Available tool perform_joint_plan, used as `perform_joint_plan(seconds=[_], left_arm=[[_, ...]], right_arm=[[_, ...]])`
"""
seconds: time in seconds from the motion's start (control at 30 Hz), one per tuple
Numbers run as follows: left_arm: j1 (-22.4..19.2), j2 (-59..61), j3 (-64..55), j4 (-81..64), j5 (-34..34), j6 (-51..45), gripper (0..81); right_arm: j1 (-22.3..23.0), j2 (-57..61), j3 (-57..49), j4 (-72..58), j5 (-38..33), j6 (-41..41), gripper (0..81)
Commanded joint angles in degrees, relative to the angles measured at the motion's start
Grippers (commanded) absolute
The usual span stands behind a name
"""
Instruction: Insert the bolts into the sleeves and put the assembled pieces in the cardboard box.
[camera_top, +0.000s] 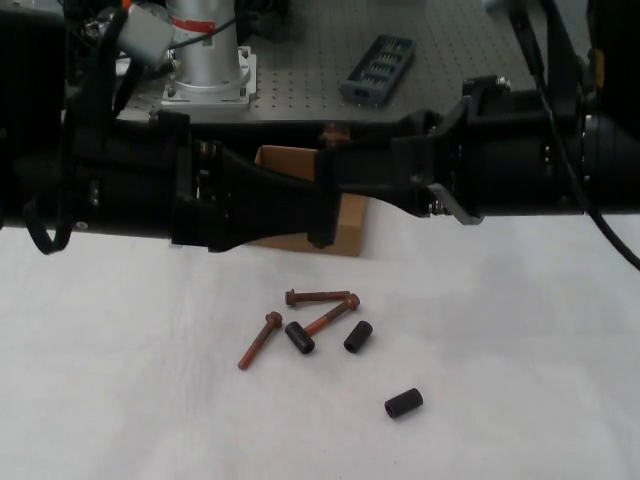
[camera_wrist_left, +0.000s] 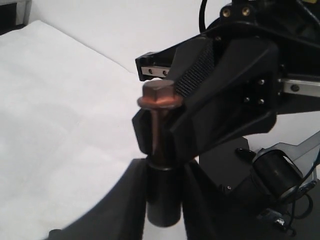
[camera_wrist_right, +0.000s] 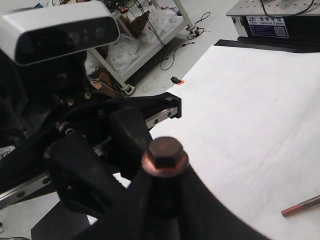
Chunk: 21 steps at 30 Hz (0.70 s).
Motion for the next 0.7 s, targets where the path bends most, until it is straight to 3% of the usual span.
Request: perform_joint_plan(seconds=[0.0,0.07,0.17,0.37,0.67], left_arm=[[0.46,-0.68,-1.15,-5.6,-3.43,0.06,0.6],[0.46,-0.68,-1.15,-5.6,-3.43,0.06,0.6],[0.46,-0.68,-1.15,-5.6,-3.43,0.06,0.6],[0.46,-0.68,-1.15,-5.6,-5.21,0.08,0.6],[0.46,4.17,-1.98,-11.5,-10.24,3.09,0.6]], right_arm=[[0.78,-0.37,0.45,2.96,-3.49,0.25,42.4],[0.78,-0.37,0.45,2.96,-2.45,1.57,48.4],[0.68,-0.37,0.45,2.96,-2.83,1.56,43.9],[0.13,-0.37,0.45,3.12,-3.14,1.56,44.0],[-7.47,-4.69,0.45,15.7,-3.15,-8.39,44.0]])
